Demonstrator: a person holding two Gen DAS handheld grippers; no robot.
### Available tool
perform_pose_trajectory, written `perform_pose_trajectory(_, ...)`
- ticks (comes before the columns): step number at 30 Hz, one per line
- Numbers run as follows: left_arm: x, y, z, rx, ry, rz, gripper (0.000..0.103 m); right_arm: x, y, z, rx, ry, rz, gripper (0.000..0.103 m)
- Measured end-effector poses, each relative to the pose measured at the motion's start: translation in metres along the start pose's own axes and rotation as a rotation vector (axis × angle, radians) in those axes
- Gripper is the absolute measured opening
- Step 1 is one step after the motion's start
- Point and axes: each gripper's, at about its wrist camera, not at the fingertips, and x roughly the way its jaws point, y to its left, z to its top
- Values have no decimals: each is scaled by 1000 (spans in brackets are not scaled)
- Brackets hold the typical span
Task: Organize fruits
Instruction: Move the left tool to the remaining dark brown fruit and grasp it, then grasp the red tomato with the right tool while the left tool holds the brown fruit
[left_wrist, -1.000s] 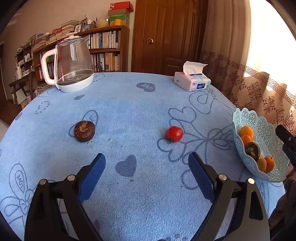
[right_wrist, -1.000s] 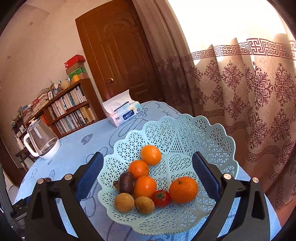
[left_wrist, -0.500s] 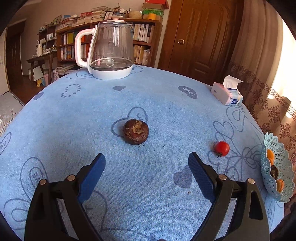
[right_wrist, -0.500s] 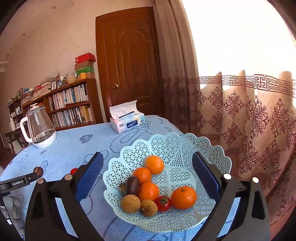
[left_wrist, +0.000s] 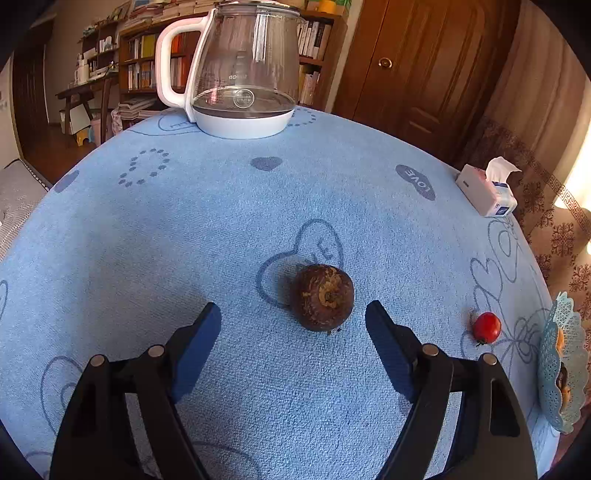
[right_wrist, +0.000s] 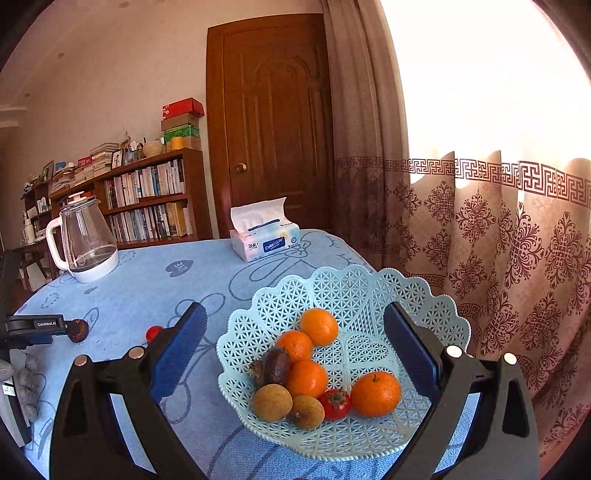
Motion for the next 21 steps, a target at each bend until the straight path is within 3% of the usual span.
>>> perform_pose_trajectory(6, 18, -17, 8, 71, 26, 4, 68, 1, 1, 0, -4, 7, -1, 98)
perform_pose_trajectory(10, 26, -18, 11, 84, 16, 31, 48, 2, 1, -2, -9, 11, -3, 98)
perform_pose_trajectory(12, 24, -16, 11, 75, 6, 2, 41, 3, 1, -2, -9, 14, -5, 98)
perform_pose_trajectory(21, 4, -14, 5, 72, -54, -20, 40, 8, -5, -5, 18, 36, -42, 98)
